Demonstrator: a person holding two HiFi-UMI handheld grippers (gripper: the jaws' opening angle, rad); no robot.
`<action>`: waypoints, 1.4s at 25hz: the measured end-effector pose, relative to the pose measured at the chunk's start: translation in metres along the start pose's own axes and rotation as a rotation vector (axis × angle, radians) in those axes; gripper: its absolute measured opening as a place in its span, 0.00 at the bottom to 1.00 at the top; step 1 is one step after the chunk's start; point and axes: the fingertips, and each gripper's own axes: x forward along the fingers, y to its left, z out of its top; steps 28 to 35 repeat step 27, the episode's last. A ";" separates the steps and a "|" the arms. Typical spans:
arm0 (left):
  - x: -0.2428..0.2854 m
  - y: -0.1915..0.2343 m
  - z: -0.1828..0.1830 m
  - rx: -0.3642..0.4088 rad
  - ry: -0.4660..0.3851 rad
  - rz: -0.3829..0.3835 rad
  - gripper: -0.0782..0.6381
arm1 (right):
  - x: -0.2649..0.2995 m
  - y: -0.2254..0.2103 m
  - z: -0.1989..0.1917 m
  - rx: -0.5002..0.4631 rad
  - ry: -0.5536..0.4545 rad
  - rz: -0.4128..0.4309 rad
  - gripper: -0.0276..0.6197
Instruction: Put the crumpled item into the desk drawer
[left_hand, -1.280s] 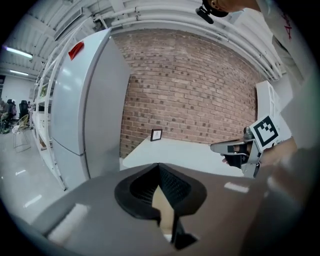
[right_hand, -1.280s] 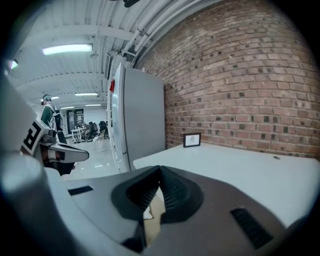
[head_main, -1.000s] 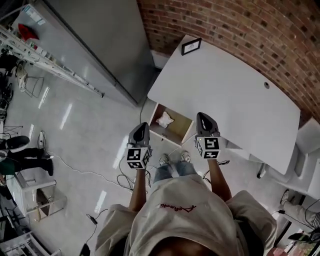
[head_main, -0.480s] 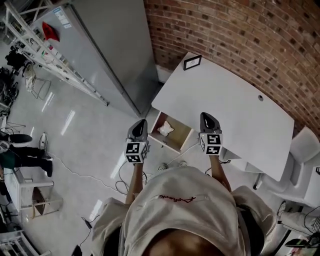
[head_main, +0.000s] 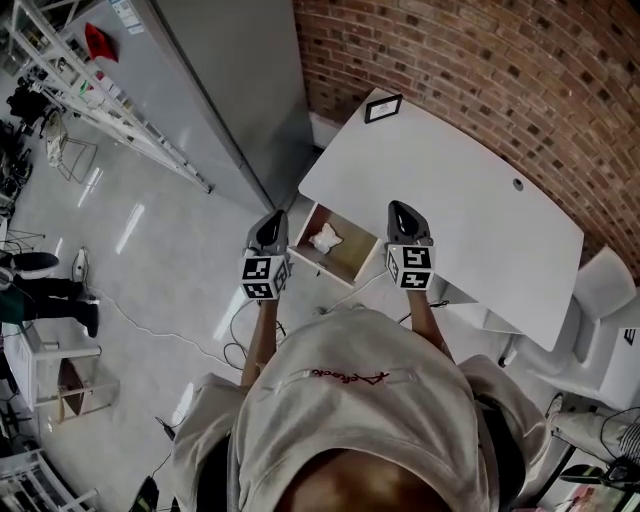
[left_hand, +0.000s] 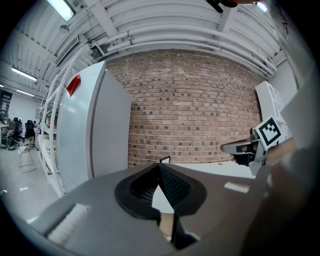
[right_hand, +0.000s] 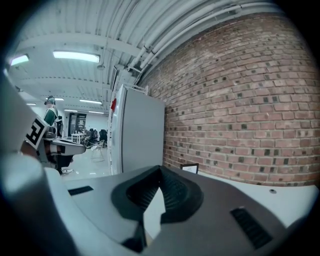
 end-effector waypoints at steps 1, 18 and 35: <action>-0.001 0.000 -0.001 -0.004 0.002 0.000 0.12 | 0.000 0.002 0.000 -0.001 0.000 0.002 0.06; -0.001 -0.001 0.001 0.001 0.007 -0.029 0.12 | -0.005 0.005 -0.007 -0.003 0.028 -0.015 0.06; 0.006 0.001 0.003 0.011 0.000 -0.036 0.12 | -0.002 0.007 -0.012 -0.005 0.036 -0.011 0.06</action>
